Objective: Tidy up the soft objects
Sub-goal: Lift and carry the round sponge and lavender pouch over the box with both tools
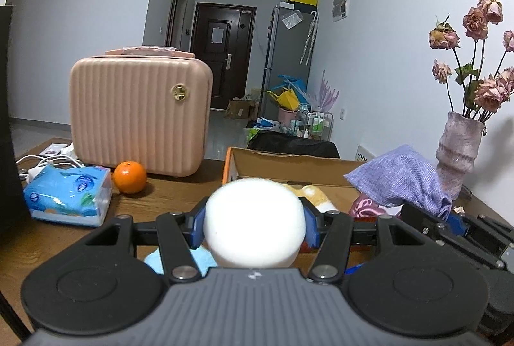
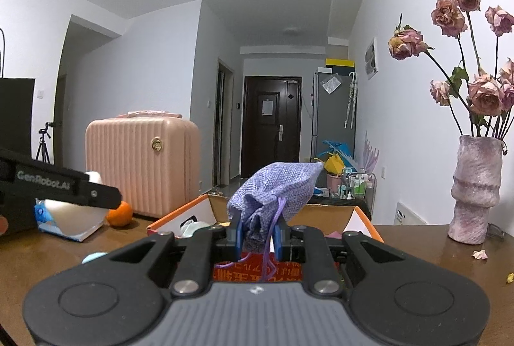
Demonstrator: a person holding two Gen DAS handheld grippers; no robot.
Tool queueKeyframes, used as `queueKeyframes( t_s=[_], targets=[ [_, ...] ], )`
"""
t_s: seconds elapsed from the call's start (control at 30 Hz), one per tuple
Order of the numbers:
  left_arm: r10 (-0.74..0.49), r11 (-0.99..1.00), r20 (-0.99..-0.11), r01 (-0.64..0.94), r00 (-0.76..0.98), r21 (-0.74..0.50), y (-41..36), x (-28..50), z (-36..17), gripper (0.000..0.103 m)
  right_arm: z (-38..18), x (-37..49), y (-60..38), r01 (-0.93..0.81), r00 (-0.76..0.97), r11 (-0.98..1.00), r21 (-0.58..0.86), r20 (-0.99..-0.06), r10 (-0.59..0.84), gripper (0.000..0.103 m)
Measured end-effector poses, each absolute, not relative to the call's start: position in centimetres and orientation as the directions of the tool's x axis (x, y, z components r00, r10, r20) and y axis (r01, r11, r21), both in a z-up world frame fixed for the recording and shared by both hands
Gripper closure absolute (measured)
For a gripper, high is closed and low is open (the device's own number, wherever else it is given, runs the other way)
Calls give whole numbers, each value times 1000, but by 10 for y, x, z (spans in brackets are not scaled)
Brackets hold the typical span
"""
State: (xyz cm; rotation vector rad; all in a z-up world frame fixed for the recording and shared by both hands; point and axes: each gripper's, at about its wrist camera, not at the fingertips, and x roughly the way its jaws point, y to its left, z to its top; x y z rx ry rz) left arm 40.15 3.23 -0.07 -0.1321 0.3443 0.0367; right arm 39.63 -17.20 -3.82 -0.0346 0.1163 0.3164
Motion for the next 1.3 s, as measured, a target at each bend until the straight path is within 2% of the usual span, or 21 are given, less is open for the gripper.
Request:
queueKeyframes(
  t_s=[0.8,1.3],
  targets=[
    [-2,992,-317,-38,949,-119,5,485,20,46,-37,462,-167,-279,953,960,15,-117,279,86],
    [-3,988,-372,-55,928,-145,1,547,16,46,-45,507,-158,-242,959,970,28,-146,243,86]
  ],
)
